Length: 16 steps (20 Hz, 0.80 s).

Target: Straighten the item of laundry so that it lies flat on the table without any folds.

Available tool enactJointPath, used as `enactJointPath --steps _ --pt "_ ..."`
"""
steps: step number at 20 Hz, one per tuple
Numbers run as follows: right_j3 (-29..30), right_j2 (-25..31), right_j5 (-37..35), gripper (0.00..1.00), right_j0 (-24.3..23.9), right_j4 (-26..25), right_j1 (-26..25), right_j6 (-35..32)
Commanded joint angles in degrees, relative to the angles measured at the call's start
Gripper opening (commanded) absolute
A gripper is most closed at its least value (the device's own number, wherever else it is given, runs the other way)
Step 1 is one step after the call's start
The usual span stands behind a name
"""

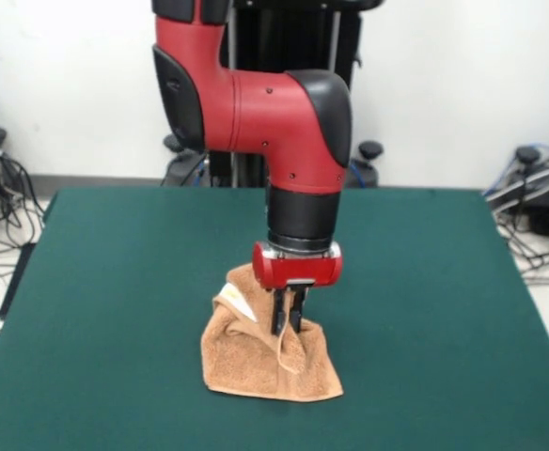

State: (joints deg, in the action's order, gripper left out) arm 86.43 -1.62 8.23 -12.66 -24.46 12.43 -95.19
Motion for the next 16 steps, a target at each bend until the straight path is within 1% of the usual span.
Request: enactJointPath --steps 1,3,4,5,6,9,16 --pt "3.6 -2.5 5.1 0.0 2.7 0.1 -1.8 -9.0" --pt "3.9 -1.7 4.6 0.0 2.1 -0.2 -1.6 -8.7" --pt "4.6 -1.5 4.2 0.0 2.0 -0.4 -0.8 -8.6" --pt "5.8 -1.4 3.8 0.0 2.1 -0.9 1.2 -8.3" --pt "8.1 -0.6 1.1 0.0 1.5 -1.4 4.0 -7.8" --pt "16.1 2.9 -3.4 0.0 -1.0 -2.7 11.5 -7.3" --pt "28.9 9.8 -6.6 0.0 -5.1 -1.7 21.9 -8.2"
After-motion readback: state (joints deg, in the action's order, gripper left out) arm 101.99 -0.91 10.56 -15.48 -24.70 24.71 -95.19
